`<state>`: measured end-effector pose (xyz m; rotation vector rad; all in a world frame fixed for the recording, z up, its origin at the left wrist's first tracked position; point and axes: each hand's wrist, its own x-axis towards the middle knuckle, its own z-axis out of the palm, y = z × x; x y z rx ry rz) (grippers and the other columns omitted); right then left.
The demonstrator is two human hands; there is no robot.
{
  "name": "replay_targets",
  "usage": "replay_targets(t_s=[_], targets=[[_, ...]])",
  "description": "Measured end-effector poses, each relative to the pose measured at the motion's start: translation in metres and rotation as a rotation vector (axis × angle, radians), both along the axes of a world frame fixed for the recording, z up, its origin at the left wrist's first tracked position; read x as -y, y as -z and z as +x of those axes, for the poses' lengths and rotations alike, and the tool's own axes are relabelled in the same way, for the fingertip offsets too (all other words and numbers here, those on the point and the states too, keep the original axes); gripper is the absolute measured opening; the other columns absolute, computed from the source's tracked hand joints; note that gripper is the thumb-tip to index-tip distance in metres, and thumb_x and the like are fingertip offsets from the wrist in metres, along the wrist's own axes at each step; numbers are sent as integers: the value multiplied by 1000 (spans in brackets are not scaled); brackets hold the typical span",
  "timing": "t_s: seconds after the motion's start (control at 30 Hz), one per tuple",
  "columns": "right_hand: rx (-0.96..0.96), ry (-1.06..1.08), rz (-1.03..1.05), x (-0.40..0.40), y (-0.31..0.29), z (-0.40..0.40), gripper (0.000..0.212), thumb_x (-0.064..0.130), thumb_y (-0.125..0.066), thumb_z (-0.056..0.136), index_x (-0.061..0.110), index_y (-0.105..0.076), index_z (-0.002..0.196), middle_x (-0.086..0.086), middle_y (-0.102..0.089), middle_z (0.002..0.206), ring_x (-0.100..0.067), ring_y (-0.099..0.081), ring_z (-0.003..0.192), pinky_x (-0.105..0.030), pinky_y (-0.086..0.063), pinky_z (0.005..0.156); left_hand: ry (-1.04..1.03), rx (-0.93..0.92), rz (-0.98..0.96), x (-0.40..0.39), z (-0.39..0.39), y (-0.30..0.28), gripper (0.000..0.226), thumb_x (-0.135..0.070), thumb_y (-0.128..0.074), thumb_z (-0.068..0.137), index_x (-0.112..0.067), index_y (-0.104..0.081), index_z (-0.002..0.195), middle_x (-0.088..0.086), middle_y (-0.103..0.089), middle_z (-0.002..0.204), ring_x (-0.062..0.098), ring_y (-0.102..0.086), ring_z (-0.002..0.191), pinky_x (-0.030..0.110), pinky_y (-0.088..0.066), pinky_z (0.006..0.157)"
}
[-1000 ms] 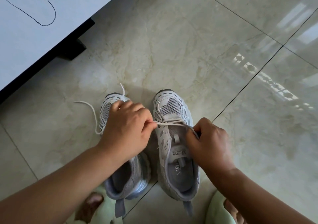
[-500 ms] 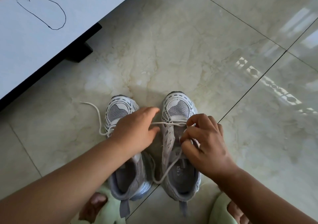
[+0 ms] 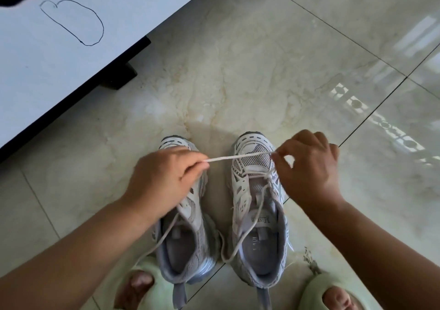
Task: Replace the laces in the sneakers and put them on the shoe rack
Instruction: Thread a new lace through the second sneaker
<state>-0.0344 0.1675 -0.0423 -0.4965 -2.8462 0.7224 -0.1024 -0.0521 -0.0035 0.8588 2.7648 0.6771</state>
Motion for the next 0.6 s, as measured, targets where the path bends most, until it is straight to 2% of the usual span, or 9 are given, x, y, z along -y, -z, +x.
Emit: replay_targets(t_s=[0.07,0.13,0.23,0.3,0.4,0.47,0.53,0.6], targets=[[161,109,-14,-7,1,1,10,19,-69,79,11,-69,73,-6,-60,88,-30,-49,92,-30,-19,76,-68,6,2,16,-7,0,37,-47,-48,80,-23,-74,91,-9,-70,77,14,-65,65,30,-52,55],[208,117,-7,-6,1,1,12,22,-66,80,14,-70,88,-6,-58,98,-29,-45,99,-30,-18,77,-108,15,19,25,-9,-2,37,-48,-50,79,-25,-75,93,-11,-70,77,13,-66,65,28,-52,55],[56,-146,0,16,-9,-4,44,30,-65,73,22,-60,116,-1,-57,112,-24,-42,104,-32,-21,82,-99,54,84,18,-6,-7,36,-49,-53,78,-27,-74,96,-11,-71,78,10,-66,66,31,-53,56],[-16,-347,-22,35,-19,-8,56,39,-59,75,24,-51,128,5,-59,119,-20,-40,109,-39,-27,88,-46,74,132,5,0,-9,34,-47,-54,79,-26,-74,95,-11,-72,77,9,-66,66,29,-54,57],[-155,-451,-47,47,-26,-10,56,36,-56,81,16,-47,133,11,-65,102,-19,-51,105,-39,-23,91,-6,64,150,-9,4,-11,29,-44,-55,80,-28,-75,92,-12,-68,69,0,-55,58,20,-46,55],[-221,-480,-34,46,-28,-9,58,29,-59,83,19,-39,136,12,-65,92,-17,-55,98,-39,-22,92,-11,55,151,-13,4,-11,23,-41,-59,80,-28,-75,90,-10,-65,64,-3,-45,54,18,-40,53],[-232,-487,45,43,-29,-7,64,22,-62,83,27,-30,138,10,-64,91,-19,-56,97,-44,-23,93,8,77,140,-14,3,-12,25,-44,-58,81,-29,-75,89,-8,-65,62,0,-48,52,21,-43,50],[-216,-469,113,40,-28,-9,60,21,-63,82,32,-36,135,3,-65,101,-23,-57,103,-48,-24,94,31,92,130,-16,2,-10,30,-48,-53,82,-28,-75,87,-9,-61,58,5,-52,51,25,-45,50]])
